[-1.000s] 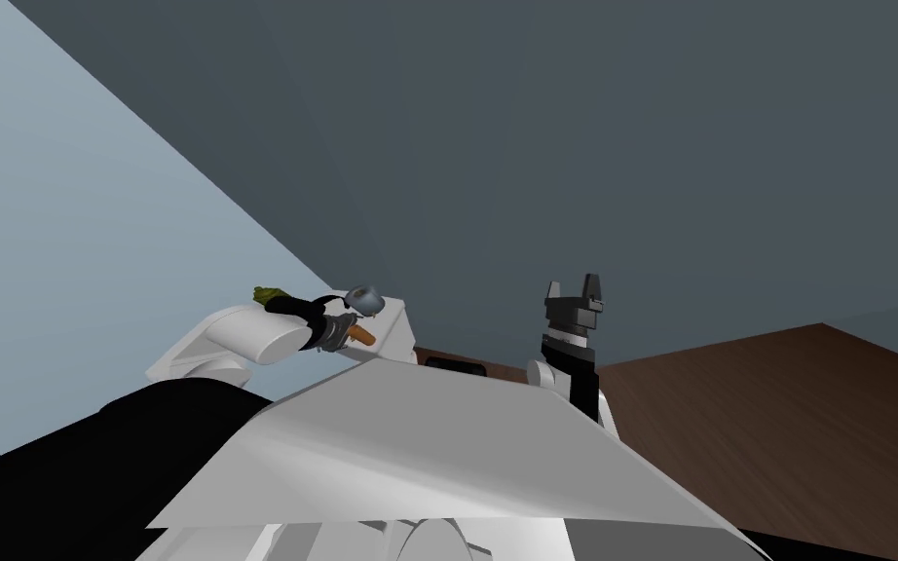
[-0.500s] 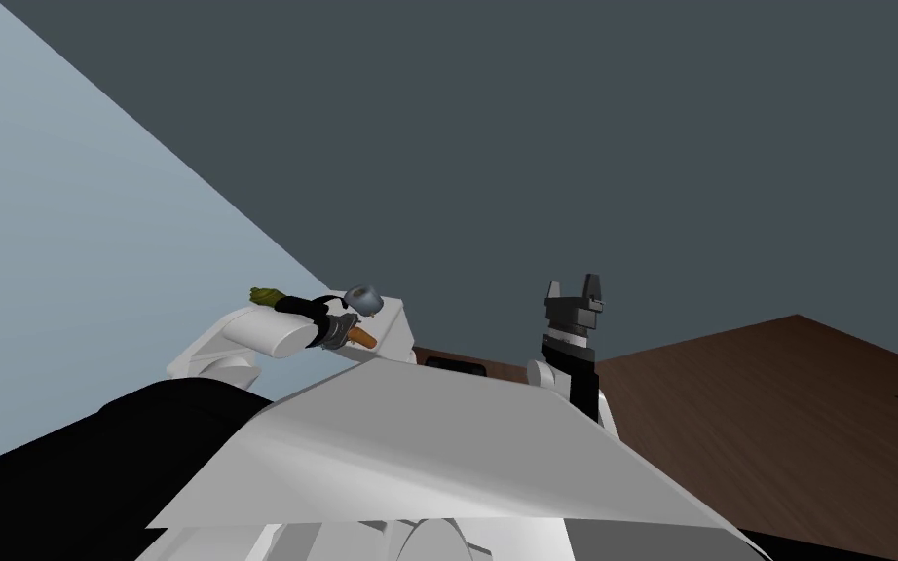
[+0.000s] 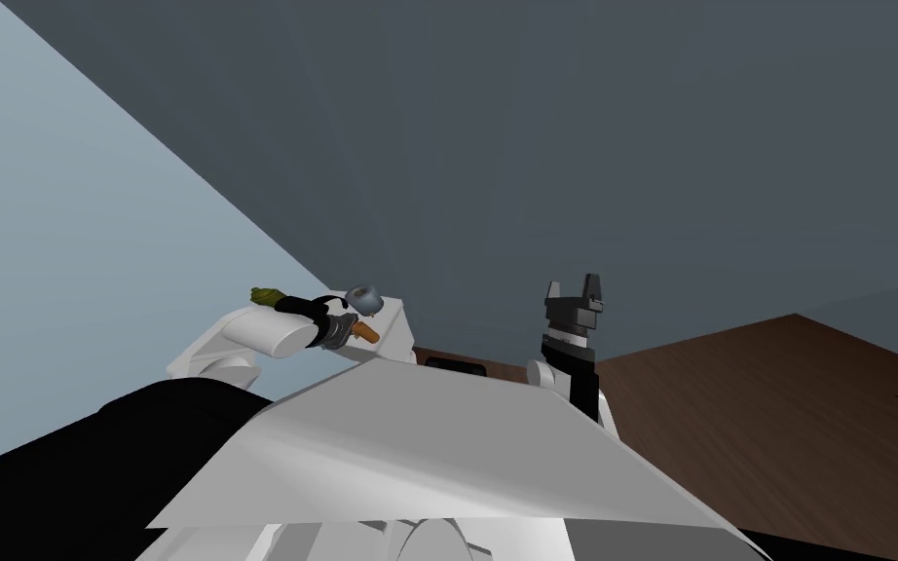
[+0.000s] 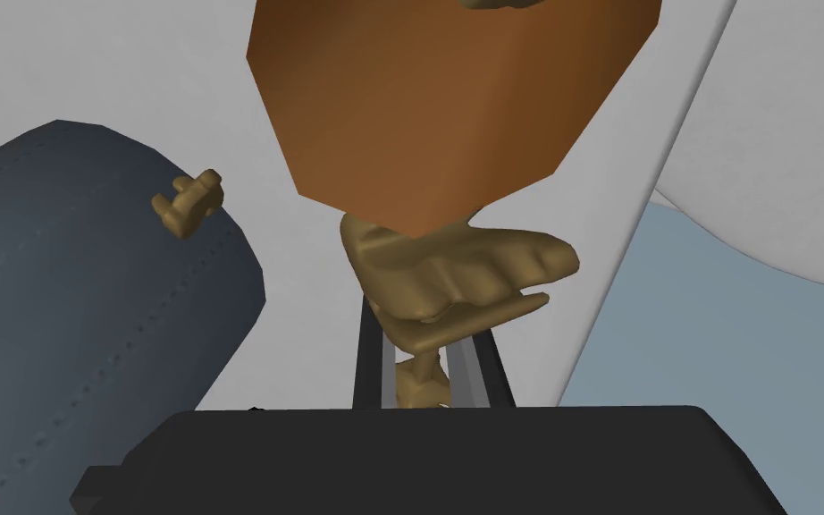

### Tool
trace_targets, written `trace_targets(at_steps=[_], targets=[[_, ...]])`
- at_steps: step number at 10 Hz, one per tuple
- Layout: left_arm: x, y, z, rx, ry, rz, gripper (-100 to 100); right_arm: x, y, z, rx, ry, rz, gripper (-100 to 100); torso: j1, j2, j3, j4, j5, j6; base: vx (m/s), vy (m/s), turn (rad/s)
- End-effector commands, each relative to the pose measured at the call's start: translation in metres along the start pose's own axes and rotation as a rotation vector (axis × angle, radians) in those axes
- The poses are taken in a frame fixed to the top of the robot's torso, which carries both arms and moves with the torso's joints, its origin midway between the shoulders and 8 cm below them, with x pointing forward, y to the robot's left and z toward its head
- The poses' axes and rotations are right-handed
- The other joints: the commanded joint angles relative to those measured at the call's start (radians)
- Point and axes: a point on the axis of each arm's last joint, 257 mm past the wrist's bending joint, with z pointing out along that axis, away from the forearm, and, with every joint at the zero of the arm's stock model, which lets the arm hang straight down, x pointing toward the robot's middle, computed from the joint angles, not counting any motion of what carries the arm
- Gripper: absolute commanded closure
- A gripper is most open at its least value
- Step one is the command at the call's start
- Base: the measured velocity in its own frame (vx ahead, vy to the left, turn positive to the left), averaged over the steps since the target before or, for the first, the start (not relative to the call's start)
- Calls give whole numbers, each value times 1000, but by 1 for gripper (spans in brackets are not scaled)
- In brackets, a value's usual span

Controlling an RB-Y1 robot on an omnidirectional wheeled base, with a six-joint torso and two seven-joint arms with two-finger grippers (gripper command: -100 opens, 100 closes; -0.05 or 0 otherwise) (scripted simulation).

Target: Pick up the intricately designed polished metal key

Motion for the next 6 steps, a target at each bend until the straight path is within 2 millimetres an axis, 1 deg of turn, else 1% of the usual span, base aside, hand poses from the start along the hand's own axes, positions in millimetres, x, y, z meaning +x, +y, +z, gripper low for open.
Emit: trace_targets(at_steps=[1,4,5,6], targets=[[4,1,-9,1,2,5,100,0,0,0,0,0,0,0,0,0,0,0,0,0,16,13,64],[11,2,-24,4,4,17,100,0,0,0,0,0,0,0,0,0,0,0,0,-1,22,14,52],[8,3,-21,5,4,14,100,0,0,0,0,0,0,0,0,0,0,0,-1,-1,9,5,12],[8,3,-22,4,3,15,0,0,0,0,0,0,0,0,0,0,0,0,0,0,0,0,0]])
